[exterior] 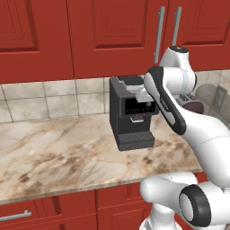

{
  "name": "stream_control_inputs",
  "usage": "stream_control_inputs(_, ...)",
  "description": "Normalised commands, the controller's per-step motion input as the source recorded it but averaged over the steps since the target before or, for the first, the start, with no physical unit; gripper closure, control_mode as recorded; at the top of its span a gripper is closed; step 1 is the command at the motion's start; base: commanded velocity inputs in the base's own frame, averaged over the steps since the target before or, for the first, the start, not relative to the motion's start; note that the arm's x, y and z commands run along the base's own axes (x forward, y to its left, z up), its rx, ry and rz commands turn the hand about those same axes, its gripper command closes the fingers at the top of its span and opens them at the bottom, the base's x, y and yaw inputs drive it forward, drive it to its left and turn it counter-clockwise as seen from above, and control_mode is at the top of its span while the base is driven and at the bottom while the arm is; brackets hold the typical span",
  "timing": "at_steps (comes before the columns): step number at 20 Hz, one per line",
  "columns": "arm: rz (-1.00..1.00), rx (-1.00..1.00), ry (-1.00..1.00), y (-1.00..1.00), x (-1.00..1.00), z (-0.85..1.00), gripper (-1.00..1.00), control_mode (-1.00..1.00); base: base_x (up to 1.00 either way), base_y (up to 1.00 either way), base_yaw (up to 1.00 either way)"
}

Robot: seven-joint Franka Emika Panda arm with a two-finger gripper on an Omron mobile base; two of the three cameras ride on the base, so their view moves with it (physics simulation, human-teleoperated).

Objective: Move the bowls from the cabinet to the plates on the dining table.

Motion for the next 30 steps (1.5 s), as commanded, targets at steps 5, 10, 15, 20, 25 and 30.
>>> stream_control_inputs(5,0.01,0.00,0.00,0.01,0.00,0.00,-1.00,-1.00,0.00,0.00,0.00)
stream_control_inputs(10,0.01,0.00,-0.06,0.00,-0.13,0.00,-1.00,-1.00,0.00,0.00,0.00)
stream_control_inputs(15,0.01,0.00,-0.13,-0.01,-0.16,0.00,-1.00,-1.00,0.00,0.00,0.00)
stream_control_inputs(20,0.00,0.00,-0.10,-0.11,-0.01,0.00,-1.00,-1.00,0.00,0.00,0.00)
stream_control_inputs(25,0.00,0.00,-0.08,-0.10,0.00,0.00,-1.00,-1.00,0.00,0.00,0.00)
stream_control_inputs(30,0.00,0.00,-0.08,-0.10,0.00,0.00,-1.00,-1.00,0.00,0.00,0.00)
